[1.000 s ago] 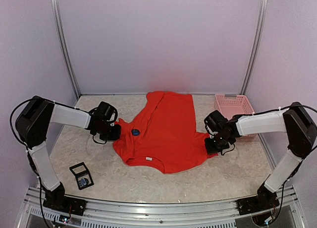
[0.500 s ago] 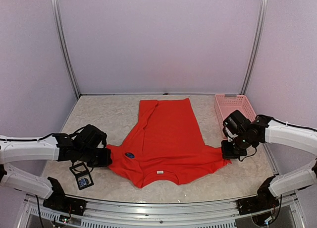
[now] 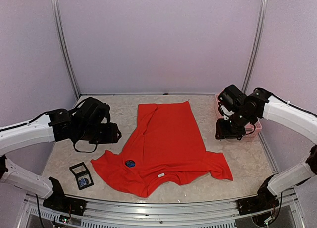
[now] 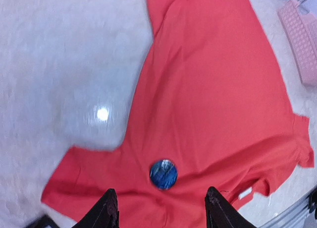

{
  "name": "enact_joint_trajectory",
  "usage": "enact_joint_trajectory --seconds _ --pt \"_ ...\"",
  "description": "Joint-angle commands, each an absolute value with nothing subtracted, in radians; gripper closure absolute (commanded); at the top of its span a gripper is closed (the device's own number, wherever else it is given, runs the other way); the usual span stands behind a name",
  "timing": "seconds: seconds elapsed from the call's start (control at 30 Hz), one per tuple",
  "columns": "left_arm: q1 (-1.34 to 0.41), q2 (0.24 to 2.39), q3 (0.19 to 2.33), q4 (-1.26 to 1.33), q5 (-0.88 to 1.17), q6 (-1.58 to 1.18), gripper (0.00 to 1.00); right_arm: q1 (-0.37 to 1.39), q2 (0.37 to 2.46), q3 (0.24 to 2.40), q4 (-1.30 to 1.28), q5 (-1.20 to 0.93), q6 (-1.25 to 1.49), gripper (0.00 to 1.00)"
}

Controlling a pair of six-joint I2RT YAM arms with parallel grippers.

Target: Pin the brooch onto the clothing

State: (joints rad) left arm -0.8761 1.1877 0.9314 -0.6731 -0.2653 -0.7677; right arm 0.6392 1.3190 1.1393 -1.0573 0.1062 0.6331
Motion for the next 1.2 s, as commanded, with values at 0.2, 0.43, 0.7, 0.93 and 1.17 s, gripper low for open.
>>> enact_joint_trajectory --seconds 0.2,0.43,0.7,0.93,1.17 --pt "-0.658 1.874 1.567 -0.374 -0.048 -0.200 0.42 0.524 1.945 1.743 -0.679 0.131 0.181 0.66" --pt "-0.593 2.419 2.177 -0.532 -0.035 -0.121 0.41 0.423 2.341 2.095 -0.631 -0.049 0.143 0.82" --pt "-0.567 2.681 2.376 -0.565 -0.080 -0.092 0.45 0.402 2.552 2.167 -0.619 -0.091 0.154 0.89" --pt "-0.554 2.689 2.321 -0.548 -0.119 -0.125 1.00 0.386 2.557 2.080 -0.588 -0.067 0.198 0.93" --pt "-0.442 2.436 1.994 -0.331 -0.013 -0.249 1.00 0.358 2.549 2.030 -0.578 -0.057 0.198 0.94"
